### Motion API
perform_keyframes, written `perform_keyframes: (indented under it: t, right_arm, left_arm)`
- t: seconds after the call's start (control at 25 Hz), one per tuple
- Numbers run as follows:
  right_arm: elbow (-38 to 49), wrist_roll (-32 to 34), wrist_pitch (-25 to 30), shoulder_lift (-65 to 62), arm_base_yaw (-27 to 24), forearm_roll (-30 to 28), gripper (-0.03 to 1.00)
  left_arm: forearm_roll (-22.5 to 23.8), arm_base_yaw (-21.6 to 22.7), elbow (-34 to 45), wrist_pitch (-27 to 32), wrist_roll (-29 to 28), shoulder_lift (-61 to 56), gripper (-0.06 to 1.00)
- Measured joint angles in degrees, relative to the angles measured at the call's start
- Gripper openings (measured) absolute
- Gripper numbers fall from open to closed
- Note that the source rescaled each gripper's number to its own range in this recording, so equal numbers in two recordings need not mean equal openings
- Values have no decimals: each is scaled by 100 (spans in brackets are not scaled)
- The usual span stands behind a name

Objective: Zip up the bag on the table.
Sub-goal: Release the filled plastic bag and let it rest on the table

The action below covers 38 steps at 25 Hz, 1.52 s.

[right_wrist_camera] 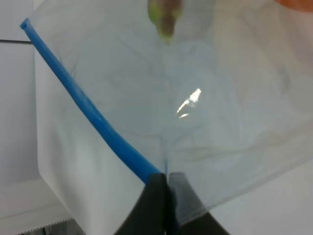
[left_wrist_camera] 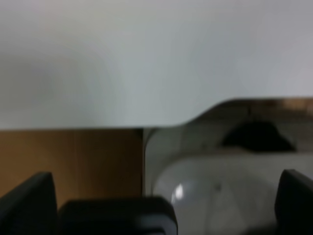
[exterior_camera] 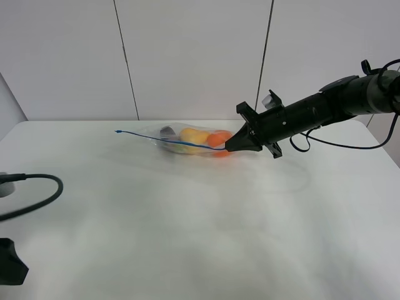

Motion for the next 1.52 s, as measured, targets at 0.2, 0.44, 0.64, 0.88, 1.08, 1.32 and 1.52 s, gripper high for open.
perform_keyframes:
  t: [0.2, 0.44, 0.64, 0.88, 1.08, 1.32, 1.52]
  right_arm:
    - [0, 0, 0, 0, 0, -4, 0]
    - [0, 0, 17, 0, 0, -20, 0]
    - [0, 0, 17, 0, 0, -22, 0]
    - [0, 0, 17, 0, 0, -22, 0]
    - [0, 0, 17, 0, 0, -22, 0]
    - [0, 0, 0, 0, 0, -26, 0]
    - [0, 53, 40, 0, 0, -41, 24]
  left_arm:
    - [16, 0, 79, -95, 49, -1320, 100]
    - [25, 0, 108, -111, 63, -2552, 100]
    - [25, 0, 115, -111, 68, -3534, 100]
    - [259, 0, 115, -111, 57, -4325, 100]
    - [272, 0, 133, -111, 44, -4650, 100]
    - [270, 0, 133, -111, 44, -4730, 100]
    - [270, 0, 133, -111, 44, -4730, 100]
